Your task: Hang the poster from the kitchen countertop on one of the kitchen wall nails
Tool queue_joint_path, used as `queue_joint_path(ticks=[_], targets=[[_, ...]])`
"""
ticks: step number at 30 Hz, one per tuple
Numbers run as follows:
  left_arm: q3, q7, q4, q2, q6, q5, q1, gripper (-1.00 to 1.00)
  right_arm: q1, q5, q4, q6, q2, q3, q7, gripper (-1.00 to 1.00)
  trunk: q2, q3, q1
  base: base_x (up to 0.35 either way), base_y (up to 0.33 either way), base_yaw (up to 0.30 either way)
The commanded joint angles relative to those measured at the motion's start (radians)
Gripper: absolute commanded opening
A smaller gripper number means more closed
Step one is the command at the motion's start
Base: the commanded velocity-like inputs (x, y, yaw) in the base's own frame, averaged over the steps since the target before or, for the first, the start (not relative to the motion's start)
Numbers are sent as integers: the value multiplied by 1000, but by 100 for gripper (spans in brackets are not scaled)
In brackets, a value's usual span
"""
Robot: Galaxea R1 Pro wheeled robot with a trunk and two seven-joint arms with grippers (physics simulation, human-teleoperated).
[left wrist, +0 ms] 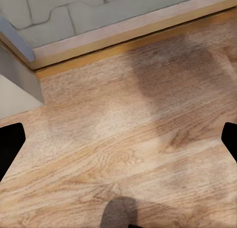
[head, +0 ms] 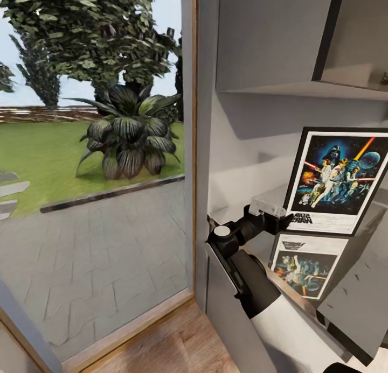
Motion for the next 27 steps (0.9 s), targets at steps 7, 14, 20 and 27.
queue_joint_path(ticks=[7,14,20,27], targets=[[1,1,-1,0,-2,0,0,100,-13,-7,46,11,0,-3,-3,100,-1,-1,0,2,0,0],[2,1,-1,0,-2,0,0,100,-54,-47,118,10,0,-15,10,100,-1,-1,0,0,0,0],[1,1,-1,0,-1,0,0,100,-69,-71,140,8,0,-25,12,100,-1,-1,0,0,0,0],[1,3,-2,0,1,0,0,100,-71,-74,142,7,0,-27,11,100,-1,-1,0,91,-97,0]])
